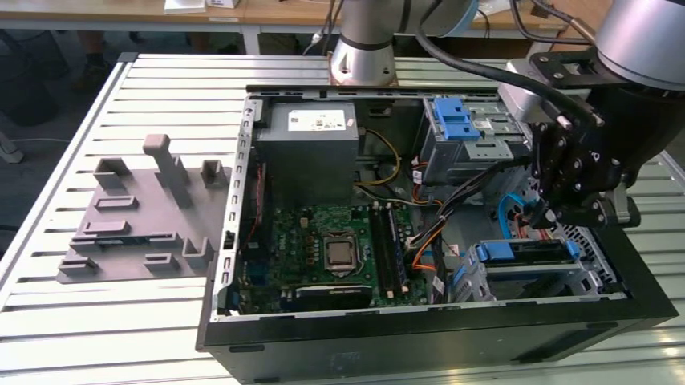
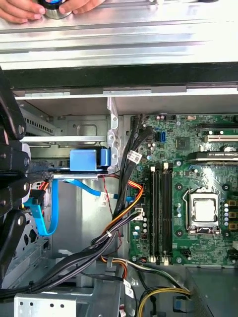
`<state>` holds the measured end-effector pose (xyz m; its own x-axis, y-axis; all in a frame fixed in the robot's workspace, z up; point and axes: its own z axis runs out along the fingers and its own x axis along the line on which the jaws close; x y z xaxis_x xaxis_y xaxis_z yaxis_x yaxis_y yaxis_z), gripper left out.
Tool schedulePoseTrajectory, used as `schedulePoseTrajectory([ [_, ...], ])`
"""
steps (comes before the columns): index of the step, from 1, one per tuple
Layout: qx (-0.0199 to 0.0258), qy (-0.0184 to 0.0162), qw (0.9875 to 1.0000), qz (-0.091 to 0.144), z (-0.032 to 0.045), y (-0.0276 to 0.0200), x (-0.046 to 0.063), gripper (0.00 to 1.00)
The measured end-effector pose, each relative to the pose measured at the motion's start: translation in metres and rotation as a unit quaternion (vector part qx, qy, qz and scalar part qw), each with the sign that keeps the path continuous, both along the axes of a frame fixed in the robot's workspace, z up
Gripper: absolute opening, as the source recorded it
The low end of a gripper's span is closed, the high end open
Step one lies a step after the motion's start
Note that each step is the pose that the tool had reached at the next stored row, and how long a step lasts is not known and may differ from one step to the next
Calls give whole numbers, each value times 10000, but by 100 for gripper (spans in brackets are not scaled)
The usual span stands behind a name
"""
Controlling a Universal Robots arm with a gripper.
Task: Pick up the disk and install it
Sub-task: 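Insert the second disk wire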
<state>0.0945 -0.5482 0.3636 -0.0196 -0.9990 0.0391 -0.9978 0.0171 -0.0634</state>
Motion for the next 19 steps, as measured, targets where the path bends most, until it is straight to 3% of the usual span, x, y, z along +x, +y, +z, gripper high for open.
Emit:
schedulePoseTrajectory([
  [6, 3, 1, 10000, 1, 55, 18, 1, 11],
  [14, 3, 7, 10000, 0, 59, 105, 0, 11],
  [16, 3, 20, 10000, 0, 59, 124, 0, 11],
  [19, 3, 75, 10000, 0, 59, 152, 0, 11],
])
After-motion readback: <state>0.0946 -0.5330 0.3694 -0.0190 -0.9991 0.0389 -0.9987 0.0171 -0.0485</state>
